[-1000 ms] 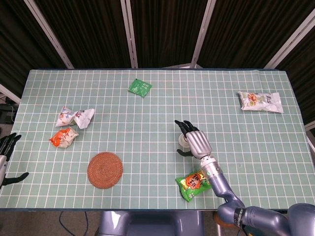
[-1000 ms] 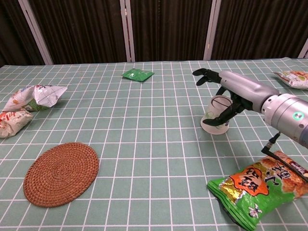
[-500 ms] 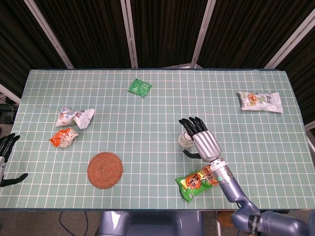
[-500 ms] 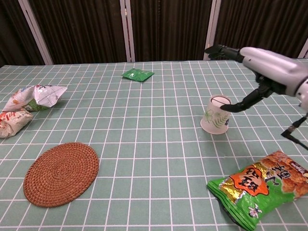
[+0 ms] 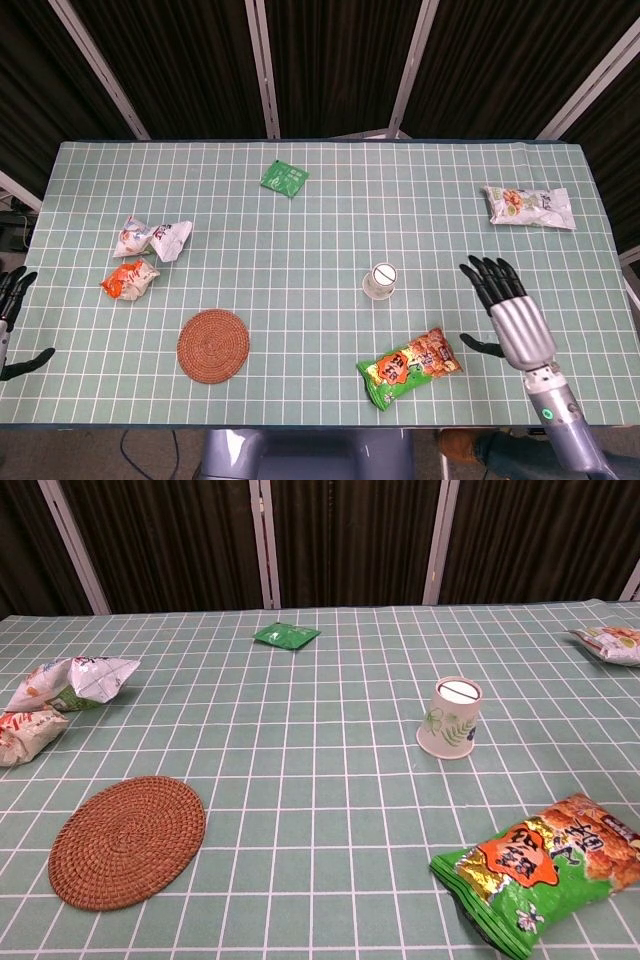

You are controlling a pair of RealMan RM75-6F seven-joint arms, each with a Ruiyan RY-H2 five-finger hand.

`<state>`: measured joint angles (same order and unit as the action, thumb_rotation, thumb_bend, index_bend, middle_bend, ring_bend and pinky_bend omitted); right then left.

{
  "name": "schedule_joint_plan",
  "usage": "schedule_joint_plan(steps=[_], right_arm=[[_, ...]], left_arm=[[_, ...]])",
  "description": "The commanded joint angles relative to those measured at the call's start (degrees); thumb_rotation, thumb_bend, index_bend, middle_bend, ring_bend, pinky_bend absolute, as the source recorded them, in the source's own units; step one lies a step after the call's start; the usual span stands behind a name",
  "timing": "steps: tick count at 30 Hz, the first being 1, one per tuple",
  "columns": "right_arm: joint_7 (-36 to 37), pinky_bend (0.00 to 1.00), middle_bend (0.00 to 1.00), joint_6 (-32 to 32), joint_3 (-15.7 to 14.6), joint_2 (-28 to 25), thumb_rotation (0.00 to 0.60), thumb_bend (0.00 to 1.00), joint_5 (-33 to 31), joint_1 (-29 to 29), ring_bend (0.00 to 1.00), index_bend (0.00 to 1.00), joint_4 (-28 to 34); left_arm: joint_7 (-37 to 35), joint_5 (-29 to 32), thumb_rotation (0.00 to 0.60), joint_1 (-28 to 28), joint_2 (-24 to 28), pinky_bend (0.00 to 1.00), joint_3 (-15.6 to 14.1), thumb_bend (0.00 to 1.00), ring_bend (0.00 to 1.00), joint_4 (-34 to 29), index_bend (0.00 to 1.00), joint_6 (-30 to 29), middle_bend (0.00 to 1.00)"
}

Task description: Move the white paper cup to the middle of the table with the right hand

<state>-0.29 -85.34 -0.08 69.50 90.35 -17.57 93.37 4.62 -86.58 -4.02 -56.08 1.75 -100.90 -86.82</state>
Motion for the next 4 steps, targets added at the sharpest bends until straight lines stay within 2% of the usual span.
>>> schedule_joint_plan(steps=[1,4], right_arm=[[0.8,0.00,0.00,-3.3,-2.0,-2.5,0.600,0.00,-0.9,3.8,0.00,0.00,2.7],[0.4,0.00,0.00,-5.3,-2.6,-3.4,0.600,0.00,-0.5,6.0,0.00,0.00,3.7]], left_arm=[[1.0,-1.0,0.600,0.1,-1.1,0.00,0.0,0.00,0.00,0.7,0.00,-0.7,0.00],[1.3,-1.4,0.600,0.1,-1.4,0.00,-0.2,0.00,0.00,0.8,0.00,-0.7,0.00]])
